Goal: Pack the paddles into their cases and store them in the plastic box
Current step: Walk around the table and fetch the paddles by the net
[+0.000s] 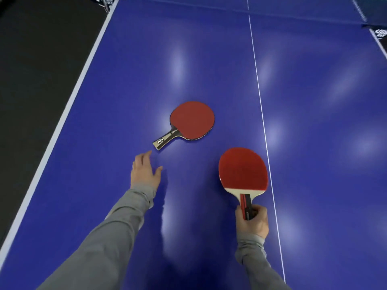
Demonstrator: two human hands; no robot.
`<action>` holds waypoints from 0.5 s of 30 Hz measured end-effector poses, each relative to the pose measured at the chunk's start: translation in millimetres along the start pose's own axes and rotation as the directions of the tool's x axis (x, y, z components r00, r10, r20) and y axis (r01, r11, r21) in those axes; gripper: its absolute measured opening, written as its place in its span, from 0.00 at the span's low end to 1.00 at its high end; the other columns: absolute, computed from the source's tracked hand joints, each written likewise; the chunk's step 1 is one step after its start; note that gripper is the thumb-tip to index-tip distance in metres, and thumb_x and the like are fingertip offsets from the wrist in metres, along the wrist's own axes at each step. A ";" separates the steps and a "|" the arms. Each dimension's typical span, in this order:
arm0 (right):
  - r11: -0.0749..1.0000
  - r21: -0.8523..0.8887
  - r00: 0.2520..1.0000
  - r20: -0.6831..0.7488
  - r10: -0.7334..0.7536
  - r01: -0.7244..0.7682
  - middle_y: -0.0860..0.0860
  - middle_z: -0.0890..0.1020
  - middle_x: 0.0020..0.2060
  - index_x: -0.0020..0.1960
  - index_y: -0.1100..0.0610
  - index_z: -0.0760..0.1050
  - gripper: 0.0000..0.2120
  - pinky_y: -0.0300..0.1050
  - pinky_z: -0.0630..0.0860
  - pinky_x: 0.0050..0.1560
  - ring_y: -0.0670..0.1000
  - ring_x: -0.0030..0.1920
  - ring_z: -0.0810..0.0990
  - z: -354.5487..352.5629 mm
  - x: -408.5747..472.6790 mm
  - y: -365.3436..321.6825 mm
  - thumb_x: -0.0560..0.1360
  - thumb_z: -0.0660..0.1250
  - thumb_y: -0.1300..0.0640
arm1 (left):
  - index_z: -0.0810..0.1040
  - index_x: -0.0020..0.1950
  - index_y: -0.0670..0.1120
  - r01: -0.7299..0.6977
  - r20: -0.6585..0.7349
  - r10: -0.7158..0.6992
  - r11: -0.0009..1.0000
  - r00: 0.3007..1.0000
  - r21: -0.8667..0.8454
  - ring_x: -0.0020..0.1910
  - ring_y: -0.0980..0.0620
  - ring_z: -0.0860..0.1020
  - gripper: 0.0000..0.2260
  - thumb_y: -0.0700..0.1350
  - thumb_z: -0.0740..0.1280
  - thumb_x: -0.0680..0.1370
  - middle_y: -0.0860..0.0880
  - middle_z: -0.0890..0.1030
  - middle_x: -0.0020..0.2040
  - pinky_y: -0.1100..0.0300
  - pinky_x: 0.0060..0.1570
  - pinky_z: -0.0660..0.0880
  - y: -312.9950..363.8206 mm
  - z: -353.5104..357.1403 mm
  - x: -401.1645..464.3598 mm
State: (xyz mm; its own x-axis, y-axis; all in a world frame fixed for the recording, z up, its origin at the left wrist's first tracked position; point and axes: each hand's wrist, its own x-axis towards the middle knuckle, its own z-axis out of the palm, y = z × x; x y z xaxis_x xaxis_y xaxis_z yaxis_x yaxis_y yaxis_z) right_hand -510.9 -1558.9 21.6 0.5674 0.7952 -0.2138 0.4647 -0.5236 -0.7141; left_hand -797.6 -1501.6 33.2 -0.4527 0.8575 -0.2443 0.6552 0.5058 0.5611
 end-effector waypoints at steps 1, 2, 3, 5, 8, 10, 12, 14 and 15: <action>1.000 0.012 1.000 -0.020 0.013 -0.012 0.49 0.76 0.36 0.45 0.54 0.69 0.14 0.45 0.69 0.42 0.53 0.36 0.74 5.5 1.2 -5.3 0.66 0.73 0.56 | 0.63 0.72 0.42 0.003 -0.012 -0.003 0.999 1.000 0.046 0.68 0.41 0.65 0.29 0.47 0.69 0.74 0.41 0.65 0.69 0.47 0.64 0.65 2.1 0.4 15.0; 1.000 0.022 0.999 -0.041 0.022 -0.021 0.48 0.75 0.35 0.45 0.54 0.69 0.14 0.45 0.69 0.42 0.52 0.36 0.74 10.3 2.6 -9.8 0.66 0.73 0.55 | 0.63 0.72 0.43 0.007 -0.013 -0.006 0.995 1.000 0.095 0.68 0.41 0.64 0.31 0.50 0.70 0.74 0.42 0.65 0.70 0.46 0.63 0.65 4.4 1.5 28.6; 0.999 0.031 0.998 -0.063 0.030 -0.028 0.47 0.75 0.35 0.45 0.54 0.69 0.14 0.45 0.68 0.42 0.52 0.35 0.73 14.6 4.2 -13.2 0.66 0.74 0.55 | 0.63 0.72 0.43 0.007 -0.001 -0.007 0.991 1.000 0.131 0.68 0.42 0.65 0.32 0.52 0.70 0.73 0.42 0.65 0.69 0.47 0.62 0.65 6.3 3.3 41.2; 0.998 0.037 0.994 -0.098 0.047 -0.044 0.49 0.75 0.35 0.45 0.53 0.69 0.14 0.44 0.67 0.42 0.52 0.34 0.72 19.9 7.9 -17.6 0.66 0.74 0.56 | 0.63 0.71 0.44 0.002 0.052 -0.009 0.990 0.999 0.141 0.67 0.42 0.65 0.34 0.55 0.71 0.71 0.43 0.66 0.68 0.47 0.61 0.66 9.6 9.3 62.8; 0.997 0.034 0.989 -0.131 0.067 -0.063 0.50 0.75 0.35 0.44 0.54 0.69 0.14 0.44 0.68 0.42 0.52 0.34 0.73 24.1 12.7 -20.1 0.66 0.74 0.56 | 0.66 0.69 0.45 -0.038 0.107 0.021 0.987 0.994 0.155 0.64 0.42 0.66 0.31 0.54 0.71 0.71 0.43 0.68 0.65 0.47 0.60 0.68 10.5 19.1 88.6; 0.997 0.034 0.987 -0.146 0.074 -0.069 0.50 0.76 0.35 0.45 0.54 0.69 0.14 0.45 0.69 0.42 0.52 0.34 0.73 24.9 15.7 -20.0 0.66 0.74 0.56 | 0.70 0.64 0.45 -0.056 0.120 0.038 0.987 0.992 0.152 0.61 0.41 0.68 0.25 0.53 0.72 0.71 0.43 0.71 0.61 0.48 0.56 0.70 10.7 21.9 104.8; 0.998 0.018 0.986 -0.156 0.067 -0.065 0.50 0.76 0.35 0.45 0.55 0.70 0.14 0.45 0.68 0.41 0.52 0.34 0.73 24.2 16.9 -20.2 0.66 0.74 0.56 | 0.73 0.55 0.46 -0.058 0.185 0.029 0.986 0.982 0.156 0.55 0.42 0.73 0.17 0.51 0.72 0.71 0.45 0.74 0.55 0.52 0.48 0.72 14.5 20.7 114.2; 0.998 0.002 0.985 -0.161 0.063 -0.064 0.50 0.76 0.34 0.44 0.55 0.70 0.14 0.43 0.66 0.41 0.52 0.34 0.72 23.5 16.8 -18.1 0.66 0.74 0.57 | 0.72 0.43 0.48 -0.067 0.294 0.009 0.980 0.956 0.188 0.44 0.43 0.75 0.11 0.51 0.70 0.69 0.47 0.77 0.44 0.57 0.38 0.70 22.0 21.8 114.7; 0.998 0.002 0.986 -0.158 0.060 -0.061 0.50 0.76 0.34 0.44 0.55 0.70 0.14 0.43 0.66 0.41 0.51 0.34 0.73 23.3 16.8 -18.4 0.66 0.74 0.57 | 0.71 0.39 0.48 -0.073 0.332 0.003 0.978 0.943 0.196 0.41 0.43 0.75 0.10 0.51 0.70 0.68 0.48 0.77 0.39 0.58 0.36 0.70 27.3 23.0 112.0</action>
State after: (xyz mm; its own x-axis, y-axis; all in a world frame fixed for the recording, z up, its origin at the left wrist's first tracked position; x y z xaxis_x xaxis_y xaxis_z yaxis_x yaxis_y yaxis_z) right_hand -525.8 -1528.8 15.6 0.6945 0.7040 -0.1489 0.4279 -0.5704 -0.7011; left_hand -816.4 -1389.6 3.0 -0.2238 0.8417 -0.4914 0.7924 0.4507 0.4111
